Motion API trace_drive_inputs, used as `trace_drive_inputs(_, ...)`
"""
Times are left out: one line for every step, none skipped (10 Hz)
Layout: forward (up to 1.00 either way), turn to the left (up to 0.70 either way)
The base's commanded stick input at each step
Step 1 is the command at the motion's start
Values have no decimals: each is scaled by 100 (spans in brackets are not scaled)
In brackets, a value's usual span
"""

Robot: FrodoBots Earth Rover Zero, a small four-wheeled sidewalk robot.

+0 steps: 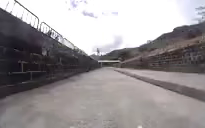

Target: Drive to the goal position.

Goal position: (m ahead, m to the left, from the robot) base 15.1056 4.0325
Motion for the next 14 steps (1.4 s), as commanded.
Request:
trace_drive_inputs(100,0)
trace_drive_inputs(100,0)
trace_drive_inputs(100,0)
trace_drive_inputs(100,0)
trace_drive_inputs(100,0)
trace_drive_inputs(100,0)
trace_drive_inputs(100,0)
trace_drive_inputs(100,0)
trace_drive_inputs(100,0)
trace_drive_inputs(100,0)
trace_drive_inputs(100,0)
trace_drive_inputs(100,0)
trace_drive_inputs(100,0)
trace_drive_inputs(100,0)
